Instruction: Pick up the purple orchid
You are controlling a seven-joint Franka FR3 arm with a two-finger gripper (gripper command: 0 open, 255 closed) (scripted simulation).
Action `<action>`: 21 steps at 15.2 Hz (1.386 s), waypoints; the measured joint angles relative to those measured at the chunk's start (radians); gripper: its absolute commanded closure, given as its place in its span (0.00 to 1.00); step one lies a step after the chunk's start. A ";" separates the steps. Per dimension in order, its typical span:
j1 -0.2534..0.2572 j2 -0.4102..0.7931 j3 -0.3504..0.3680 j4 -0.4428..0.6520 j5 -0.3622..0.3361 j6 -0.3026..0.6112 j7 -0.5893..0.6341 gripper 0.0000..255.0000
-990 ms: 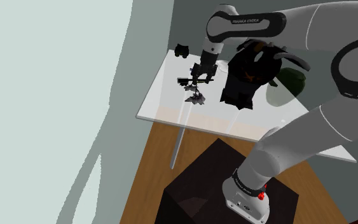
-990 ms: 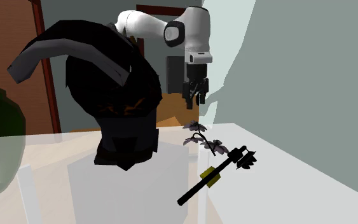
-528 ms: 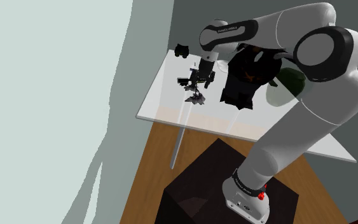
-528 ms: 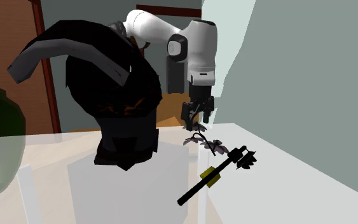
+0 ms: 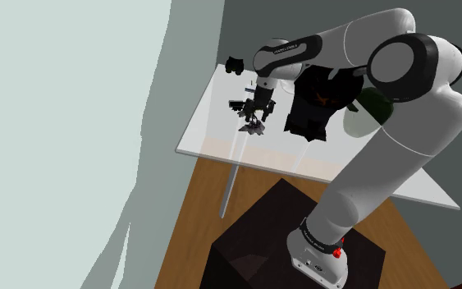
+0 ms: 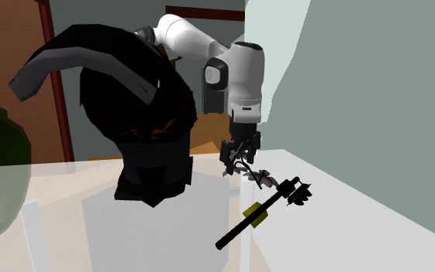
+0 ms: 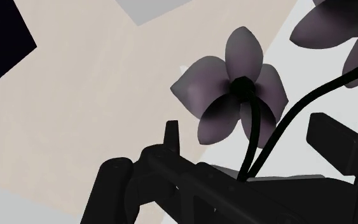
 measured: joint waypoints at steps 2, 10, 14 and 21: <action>0.000 0.003 0.000 -0.005 0.001 0.008 -0.002 1.00; 0.000 0.001 0.000 -0.006 0.001 0.010 -0.001 1.00; 0.000 -0.008 0.000 0.009 -0.002 -0.016 0.003 1.00; 0.000 -0.041 0.002 0.068 -0.013 -0.106 0.016 1.00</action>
